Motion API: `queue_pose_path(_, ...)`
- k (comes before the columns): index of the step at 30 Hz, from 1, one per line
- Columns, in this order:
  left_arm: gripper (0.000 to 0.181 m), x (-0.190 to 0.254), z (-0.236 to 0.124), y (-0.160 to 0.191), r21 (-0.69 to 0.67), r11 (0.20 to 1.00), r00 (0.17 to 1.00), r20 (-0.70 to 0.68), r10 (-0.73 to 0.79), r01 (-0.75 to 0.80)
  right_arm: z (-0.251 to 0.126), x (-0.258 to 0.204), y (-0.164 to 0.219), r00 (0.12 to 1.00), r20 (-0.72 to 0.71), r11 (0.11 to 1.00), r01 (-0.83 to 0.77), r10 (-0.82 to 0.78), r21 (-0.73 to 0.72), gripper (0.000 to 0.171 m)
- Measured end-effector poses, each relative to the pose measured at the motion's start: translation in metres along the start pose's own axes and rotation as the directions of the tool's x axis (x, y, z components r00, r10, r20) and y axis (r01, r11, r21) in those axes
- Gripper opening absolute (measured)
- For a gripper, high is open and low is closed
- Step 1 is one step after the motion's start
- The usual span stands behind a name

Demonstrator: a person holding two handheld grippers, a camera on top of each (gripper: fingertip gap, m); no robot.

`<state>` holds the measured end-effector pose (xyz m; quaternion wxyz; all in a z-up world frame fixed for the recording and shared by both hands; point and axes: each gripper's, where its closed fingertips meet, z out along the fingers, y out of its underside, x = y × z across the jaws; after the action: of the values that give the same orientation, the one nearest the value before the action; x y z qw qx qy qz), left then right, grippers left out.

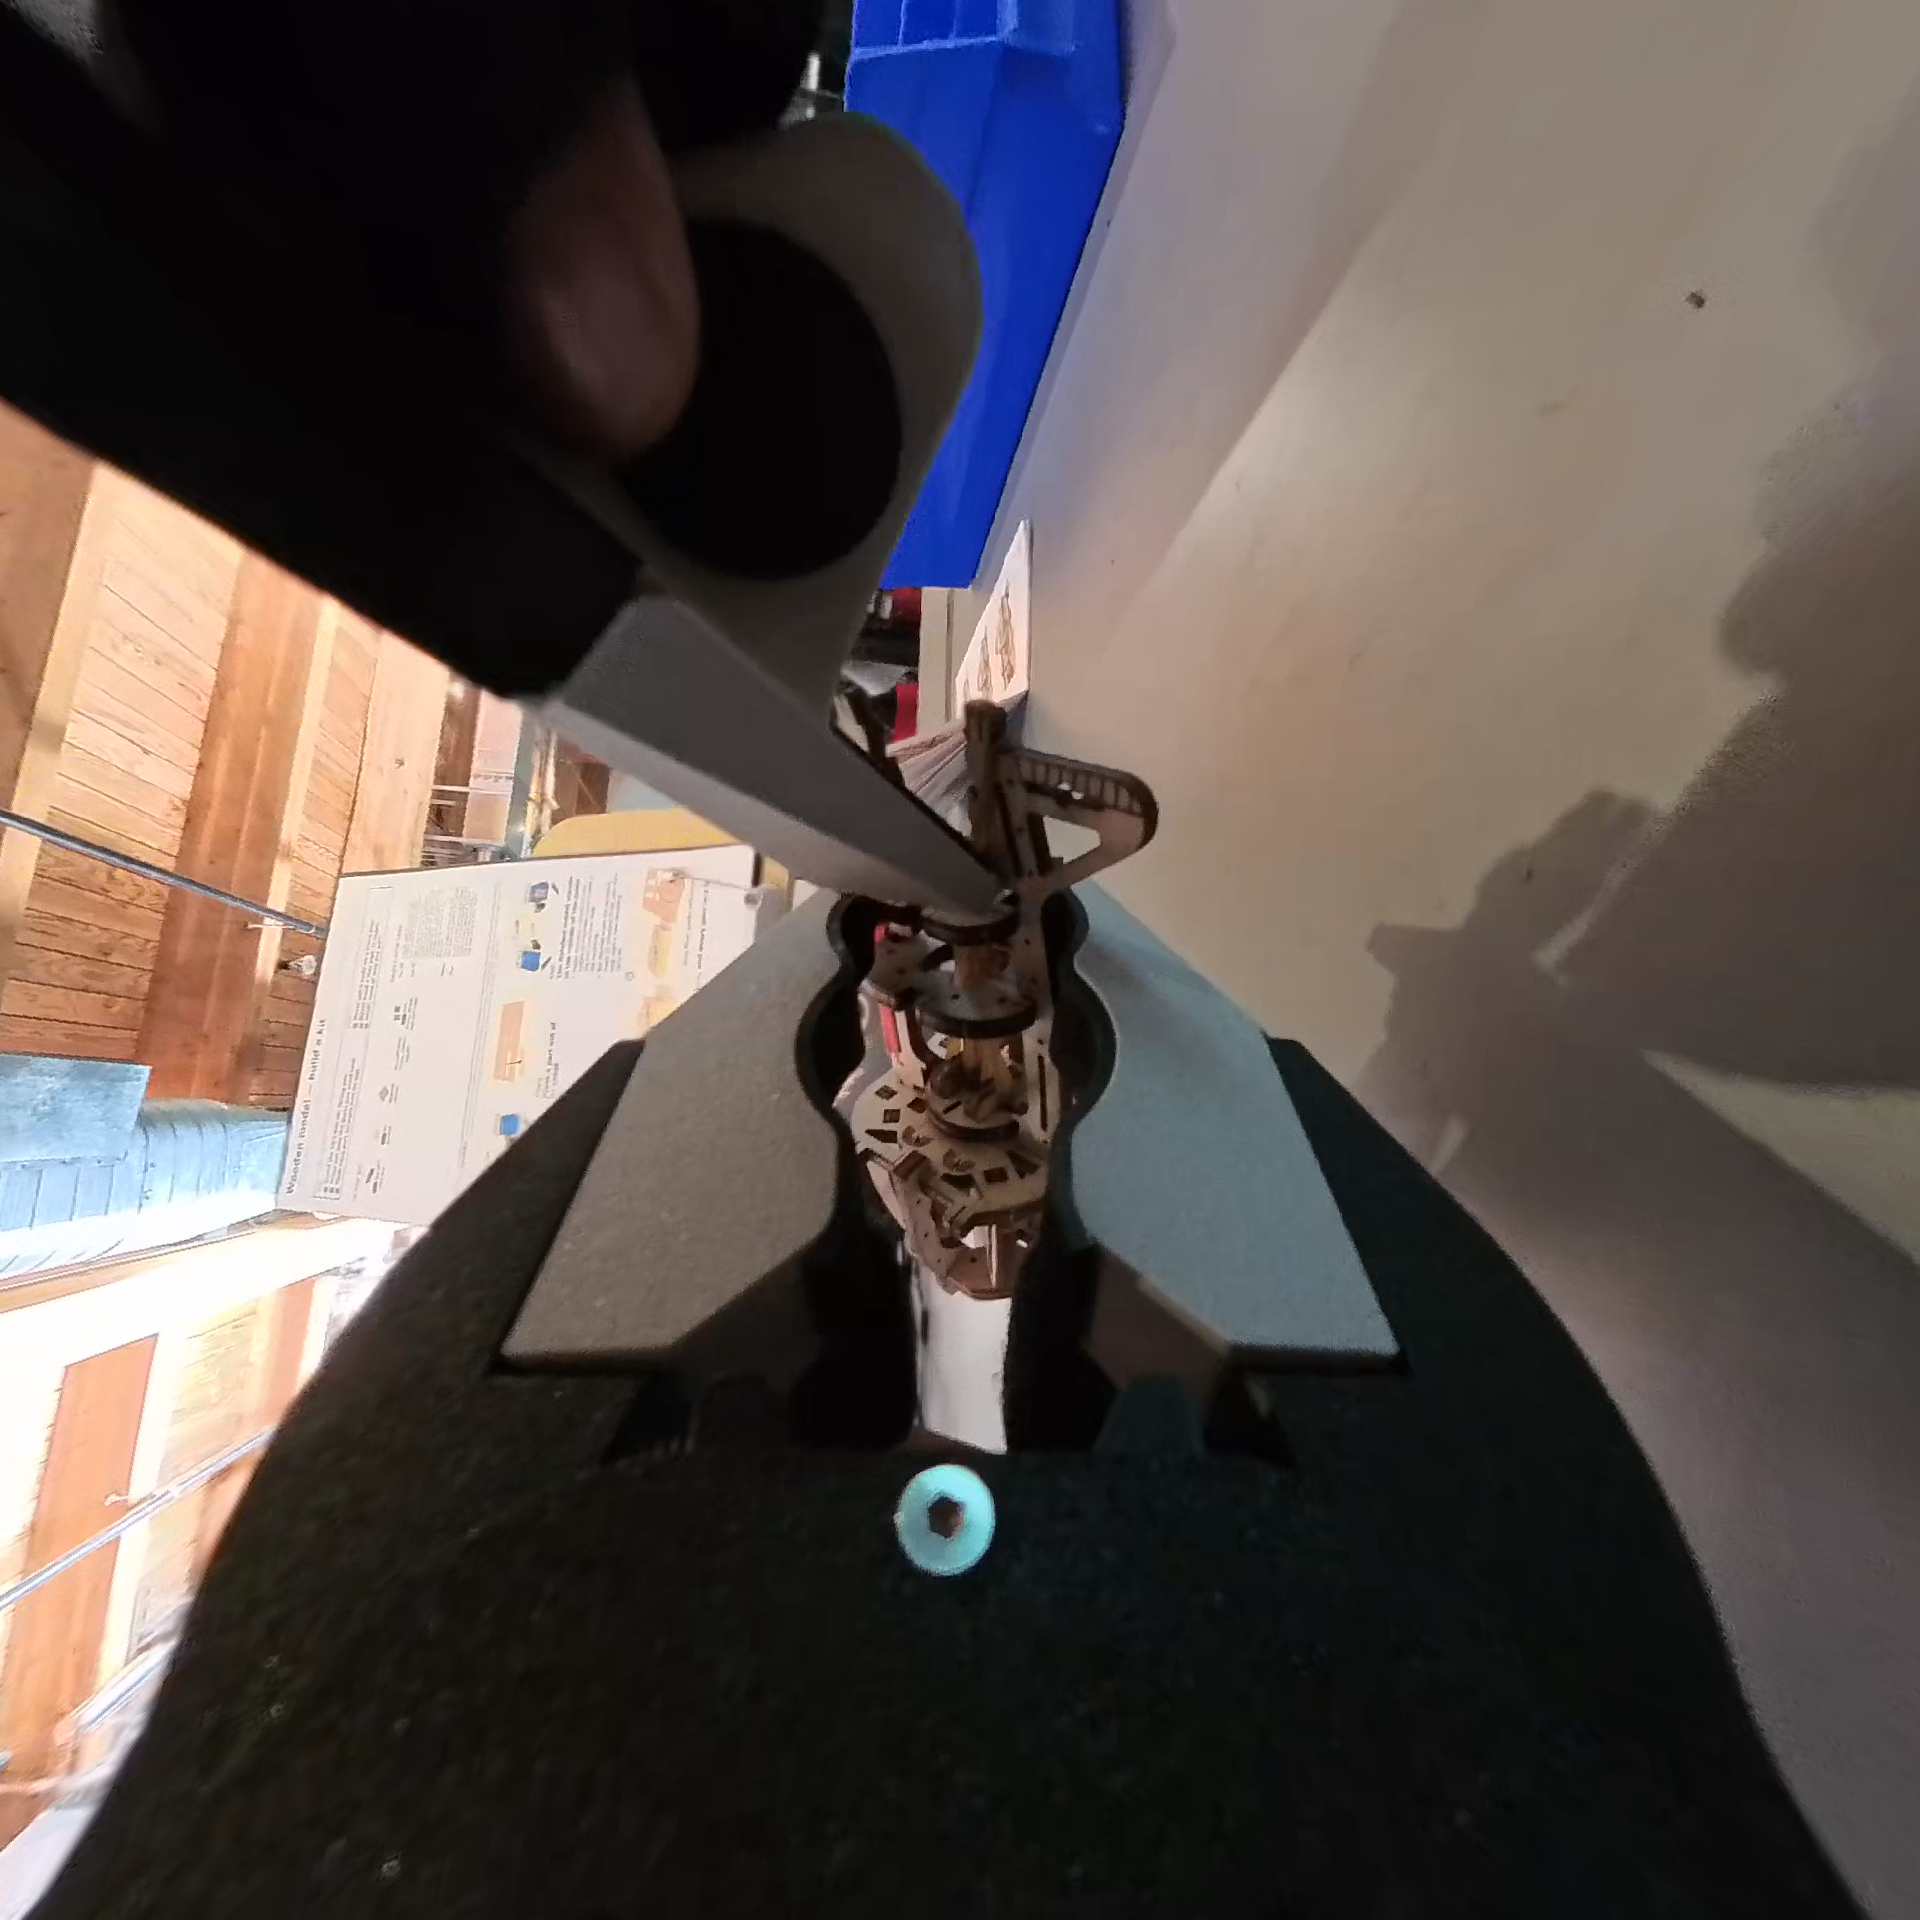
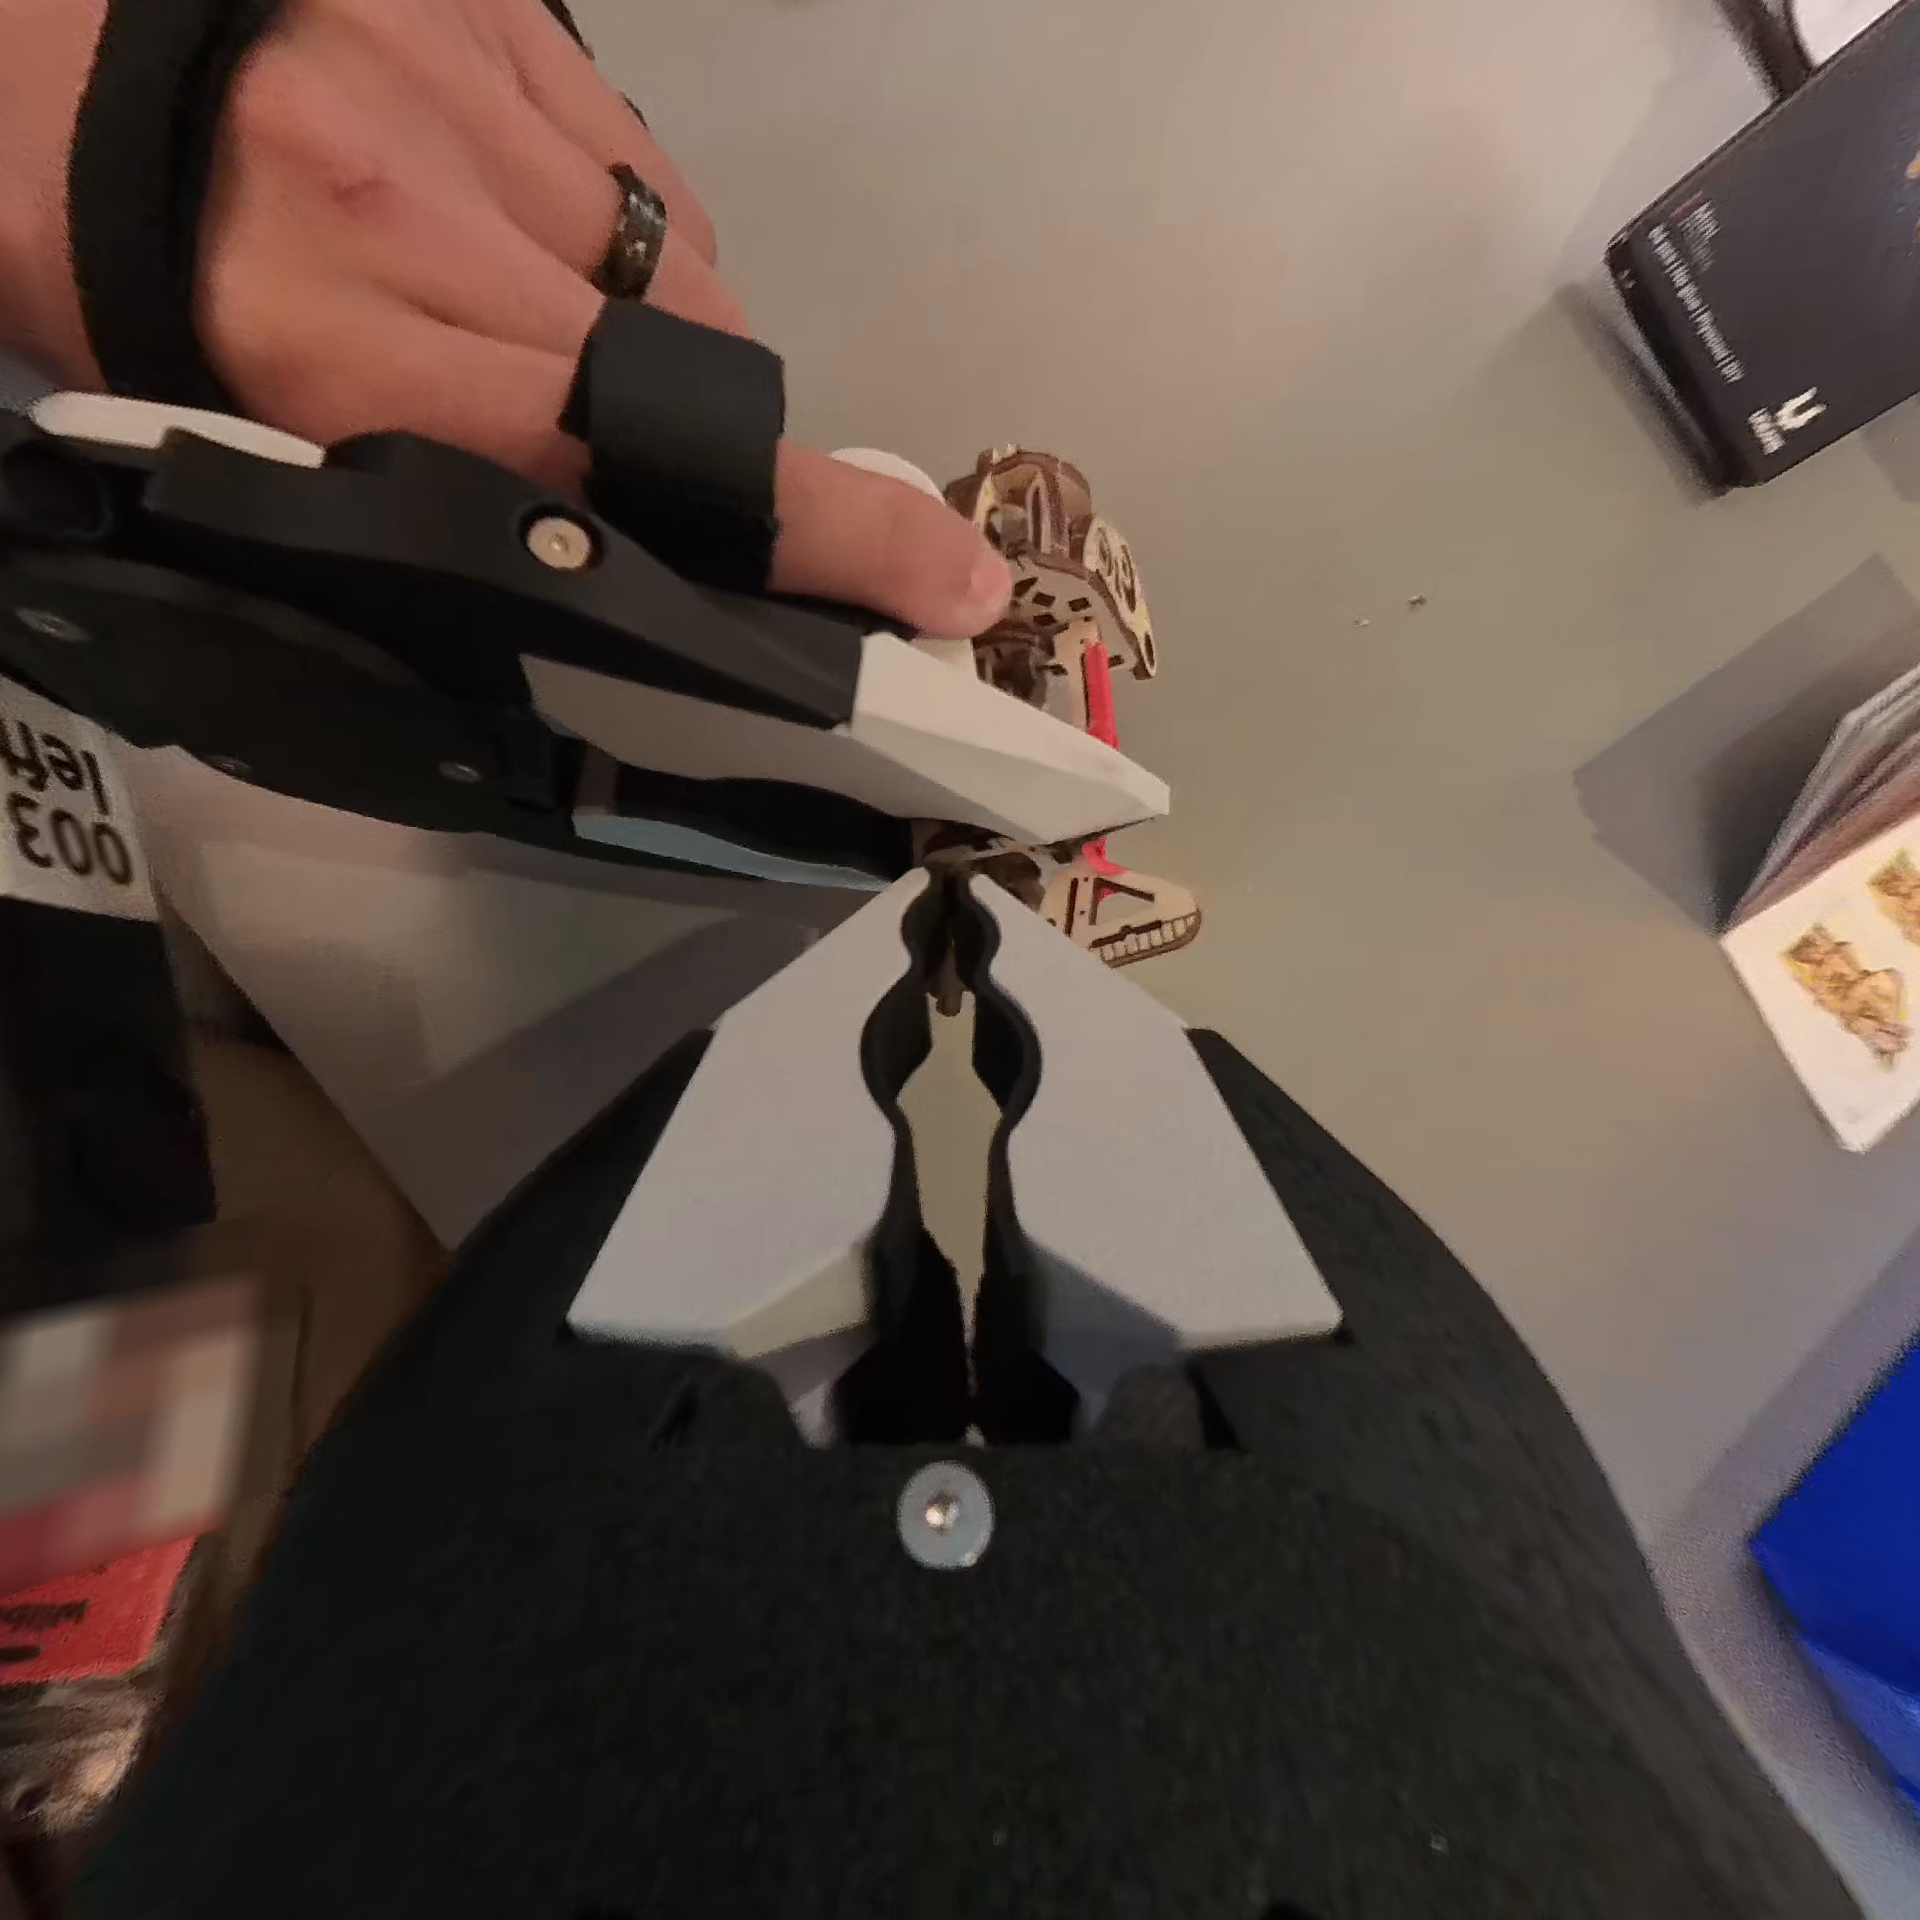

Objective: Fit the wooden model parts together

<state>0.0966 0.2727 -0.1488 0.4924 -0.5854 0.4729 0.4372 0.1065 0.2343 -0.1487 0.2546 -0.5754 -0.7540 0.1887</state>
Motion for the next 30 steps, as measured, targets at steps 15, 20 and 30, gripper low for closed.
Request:
queue_pose_path(15, 0.029, 0.0, 0.002, 0.012, -0.008, 0.99, 0.988, -0.058, -0.143, 0.143, -0.006, -0.021, 0.015, 0.828, 0.478, 0.93, -0.363, 0.294, 0.057, 0.0)
queue_pose_path(20, 0.029, -0.005, 0.002, 0.009, -0.01, 0.96, 0.957, -0.079, -0.278, 0.278, -0.008, -0.025, 0.004, 0.744, 0.583, 0.865, -0.484, 0.326, 0.135, 0.0)
queue_pose_path(30, 0.029, -0.006, 0.003, 0.015, -0.043, 0.959, 0.957, -0.053, -0.284, 0.282, -0.008, -0.013, 0.005, 0.658, 0.618, 0.709, -0.671, 0.431, 0.219, 0.0)
